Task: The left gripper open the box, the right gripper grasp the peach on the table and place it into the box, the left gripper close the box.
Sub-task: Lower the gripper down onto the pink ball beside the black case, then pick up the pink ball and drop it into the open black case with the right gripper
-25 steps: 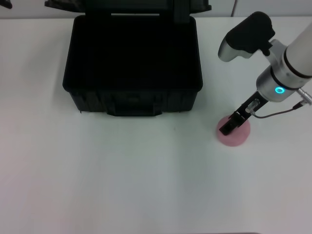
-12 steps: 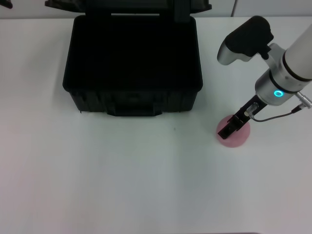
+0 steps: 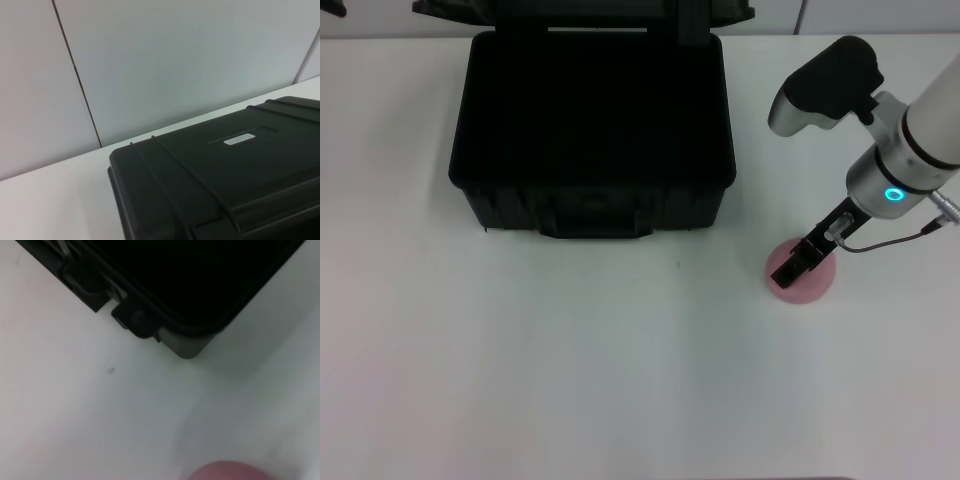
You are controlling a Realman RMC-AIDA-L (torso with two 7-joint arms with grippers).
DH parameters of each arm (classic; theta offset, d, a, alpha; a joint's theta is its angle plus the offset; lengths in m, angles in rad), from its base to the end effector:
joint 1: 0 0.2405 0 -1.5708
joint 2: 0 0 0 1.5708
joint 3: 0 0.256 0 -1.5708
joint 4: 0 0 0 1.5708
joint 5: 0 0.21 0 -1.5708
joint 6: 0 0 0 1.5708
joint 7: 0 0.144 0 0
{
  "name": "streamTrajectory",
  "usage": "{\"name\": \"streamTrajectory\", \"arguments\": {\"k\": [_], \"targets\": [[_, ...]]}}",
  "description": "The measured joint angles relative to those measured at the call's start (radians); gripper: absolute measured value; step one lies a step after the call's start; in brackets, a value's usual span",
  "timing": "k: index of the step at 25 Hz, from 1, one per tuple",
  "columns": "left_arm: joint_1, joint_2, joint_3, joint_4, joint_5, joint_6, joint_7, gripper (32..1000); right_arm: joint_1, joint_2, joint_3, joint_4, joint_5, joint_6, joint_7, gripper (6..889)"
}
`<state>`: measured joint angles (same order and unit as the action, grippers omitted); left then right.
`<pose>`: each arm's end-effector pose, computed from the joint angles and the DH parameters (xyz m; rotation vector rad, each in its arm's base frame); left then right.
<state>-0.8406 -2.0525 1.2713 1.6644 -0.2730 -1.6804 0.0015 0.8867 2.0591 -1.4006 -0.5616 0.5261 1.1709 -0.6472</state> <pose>-0.0738 0.3950 0.0880 -2.0565 -1.0783 0.1669 0.2426 0.3849 -0.0652 -2.5330 1.0546 -0.7277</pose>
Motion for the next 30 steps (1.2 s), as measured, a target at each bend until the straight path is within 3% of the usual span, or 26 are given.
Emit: {"name": "streamTrajectory", "arguments": {"k": [9, 20, 25, 28, 30], "targets": [[0.000, 0.0000, -0.001, 0.000, 0.000, 0.001, 0.000, 406, 0.000, 0.000, 0.000, 0.000, -0.003, 0.002, 0.004, 806], [0.002, 0.0000, 0.000, 0.000, 0.001, 0.003, 0.000, 406, 0.005, -0.002, 0.004, -0.010, 0.002, 0.026, 0.004, 600], [0.006, 0.0006, -0.001, 0.000, 0.001, 0.004, 0.000, 406, 0.009, -0.003, 0.008, -0.011, 0.004, 0.034, 0.000, 362], [0.006, 0.0008, 0.000, 0.000, 0.001, 0.004, 0.000, 406, 0.010, -0.005, 0.009, -0.016, 0.005, 0.038, -0.001, 172], [0.007, 0.0010, 0.001, 0.000, 0.001, 0.004, 0.000, 406, 0.010, -0.005, 0.009, -0.022, 0.004, 0.041, -0.001, 148]]}}
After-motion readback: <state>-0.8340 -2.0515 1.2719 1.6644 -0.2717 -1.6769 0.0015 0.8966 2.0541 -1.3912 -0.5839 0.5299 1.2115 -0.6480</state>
